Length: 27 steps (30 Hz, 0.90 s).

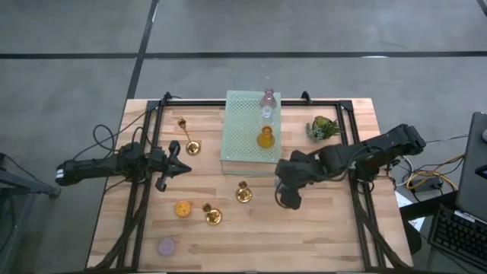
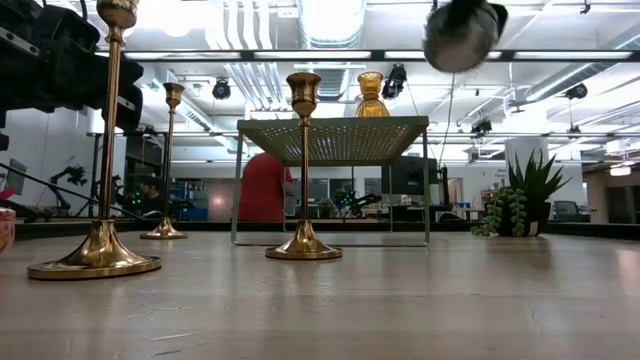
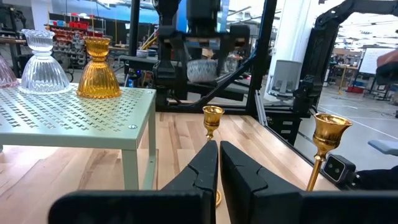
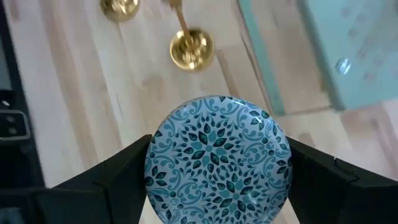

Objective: Stock candles on shelf
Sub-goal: Put the white green scented candle on the shelf

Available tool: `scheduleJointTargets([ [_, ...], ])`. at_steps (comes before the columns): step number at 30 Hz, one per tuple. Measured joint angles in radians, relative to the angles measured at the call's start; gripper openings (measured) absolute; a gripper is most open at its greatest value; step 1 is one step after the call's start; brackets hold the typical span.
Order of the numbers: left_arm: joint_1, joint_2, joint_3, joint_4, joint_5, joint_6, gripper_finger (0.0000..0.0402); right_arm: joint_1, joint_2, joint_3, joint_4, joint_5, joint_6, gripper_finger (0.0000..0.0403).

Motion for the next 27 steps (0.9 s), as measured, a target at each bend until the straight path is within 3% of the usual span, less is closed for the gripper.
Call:
scheduleJointTargets([
  [8,0.000,0.000,0.000,0.000,0.000,0.000,0.0021,-0.066,0.067,0.161,-0.058,0.000,-0.085,0.0298],
  [27,0.000,0.000,0.000,0.000,0.000,0.000,0.0021,-0.214,0.501,0.805,-0.336,-0.026,-0.392,0.0300],
])
